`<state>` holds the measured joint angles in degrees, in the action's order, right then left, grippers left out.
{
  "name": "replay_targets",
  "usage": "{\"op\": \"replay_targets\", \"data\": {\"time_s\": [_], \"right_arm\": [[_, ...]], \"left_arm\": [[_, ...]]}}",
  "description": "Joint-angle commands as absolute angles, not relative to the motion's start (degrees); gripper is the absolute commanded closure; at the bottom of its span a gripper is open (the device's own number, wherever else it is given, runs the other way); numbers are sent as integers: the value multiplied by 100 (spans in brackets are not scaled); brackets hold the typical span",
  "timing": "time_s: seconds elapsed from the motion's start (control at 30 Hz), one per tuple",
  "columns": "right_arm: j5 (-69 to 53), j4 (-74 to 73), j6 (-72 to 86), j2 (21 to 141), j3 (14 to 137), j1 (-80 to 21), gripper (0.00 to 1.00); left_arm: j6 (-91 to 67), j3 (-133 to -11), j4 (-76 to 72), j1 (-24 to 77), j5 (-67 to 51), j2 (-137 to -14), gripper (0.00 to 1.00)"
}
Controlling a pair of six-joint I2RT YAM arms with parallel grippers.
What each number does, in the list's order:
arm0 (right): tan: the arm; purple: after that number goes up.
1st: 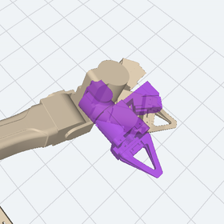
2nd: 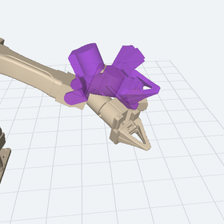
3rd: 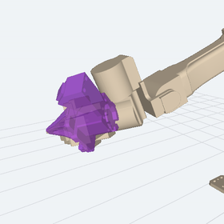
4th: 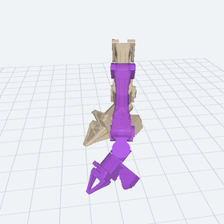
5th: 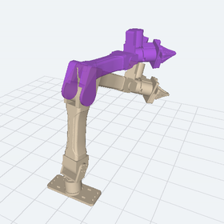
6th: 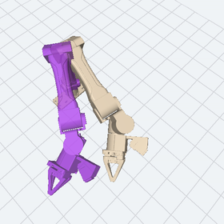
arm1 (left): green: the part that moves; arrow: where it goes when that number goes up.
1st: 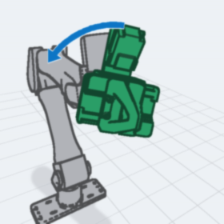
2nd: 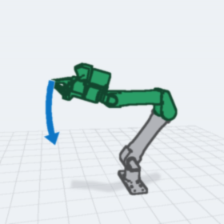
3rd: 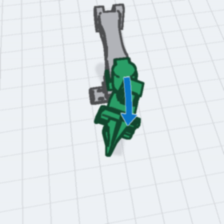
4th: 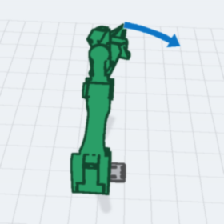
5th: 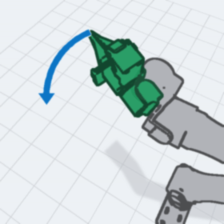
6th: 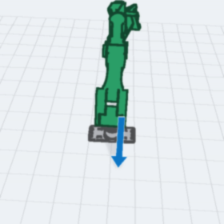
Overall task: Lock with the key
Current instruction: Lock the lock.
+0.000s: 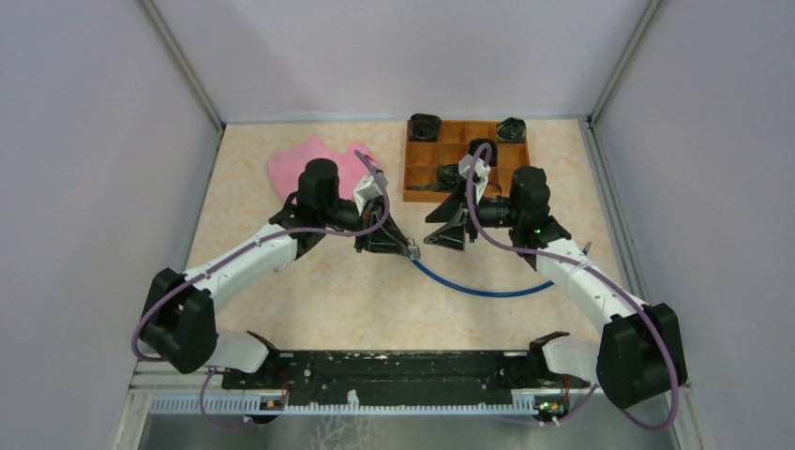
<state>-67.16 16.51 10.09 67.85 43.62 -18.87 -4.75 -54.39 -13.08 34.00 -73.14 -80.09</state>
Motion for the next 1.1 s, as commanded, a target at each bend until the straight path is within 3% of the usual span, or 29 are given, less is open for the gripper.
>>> {"op": "replay_targets", "data": {"time_s": [0.0, 0.33, 0.5, 0.6, 0.77, 0.9, 1.07], "right_arm": [[-6700, 1705, 800, 6640, 4619, -1851, 37], [-6584, 1617, 708, 6646, 4622, -1854, 37], [-5903, 1355, 555, 6631, 4723, -1848, 36], [-5371, 872, 190, 6590, 5057, -1854, 30], [-5343, -583, -1039, 6679, 5841, -1857, 29], [-5785, -987, -1453, 6677, 5995, -1890, 30], [-5730, -1001, -1428, 6691, 5921, -2433, 40]], "left_arm": [[-497, -5407, -1521, 3419, -7493, -7856, 100], [-419, -5405, -1474, 3419, -7265, -7812, 100], [56, -5586, -930, 3417, -6867, -7751, 100], [628, -5786, -341, 3425, -6542, -7702, 100], [1587, -6097, 597, 3436, -6181, -7711, 100], [2261, -6266, 1302, 3459, -5884, -7771, 100], [2391, -6337, 1485, 3518, -5713, -7848, 100]]}}
